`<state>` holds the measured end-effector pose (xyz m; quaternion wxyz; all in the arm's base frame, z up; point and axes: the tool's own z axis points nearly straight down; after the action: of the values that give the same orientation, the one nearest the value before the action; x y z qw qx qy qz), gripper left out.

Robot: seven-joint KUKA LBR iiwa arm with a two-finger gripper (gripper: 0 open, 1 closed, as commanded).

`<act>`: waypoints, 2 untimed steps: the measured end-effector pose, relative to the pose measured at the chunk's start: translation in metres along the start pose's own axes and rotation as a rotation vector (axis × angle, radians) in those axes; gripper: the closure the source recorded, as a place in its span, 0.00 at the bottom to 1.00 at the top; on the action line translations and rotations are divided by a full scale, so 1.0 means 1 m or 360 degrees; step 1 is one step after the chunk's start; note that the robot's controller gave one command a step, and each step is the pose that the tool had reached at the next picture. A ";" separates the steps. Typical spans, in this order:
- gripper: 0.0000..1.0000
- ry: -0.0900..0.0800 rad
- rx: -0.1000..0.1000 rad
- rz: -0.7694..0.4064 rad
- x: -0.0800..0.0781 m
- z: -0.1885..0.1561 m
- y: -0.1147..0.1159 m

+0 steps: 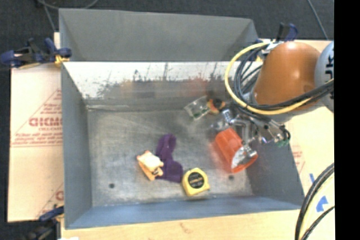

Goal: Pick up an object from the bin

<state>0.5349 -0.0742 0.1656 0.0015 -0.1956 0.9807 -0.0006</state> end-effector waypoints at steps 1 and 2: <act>0.00 -0.0003 -0.0002 0.0249 -0.013 -0.009 -0.010; 0.00 -0.0002 0.0002 -0.0032 -0.014 0.005 0.002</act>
Offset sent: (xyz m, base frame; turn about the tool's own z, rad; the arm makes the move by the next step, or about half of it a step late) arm 0.0027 0.0237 -0.0250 -0.2318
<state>0.5474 -0.0668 0.1604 0.0022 -0.2055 0.9787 -0.0011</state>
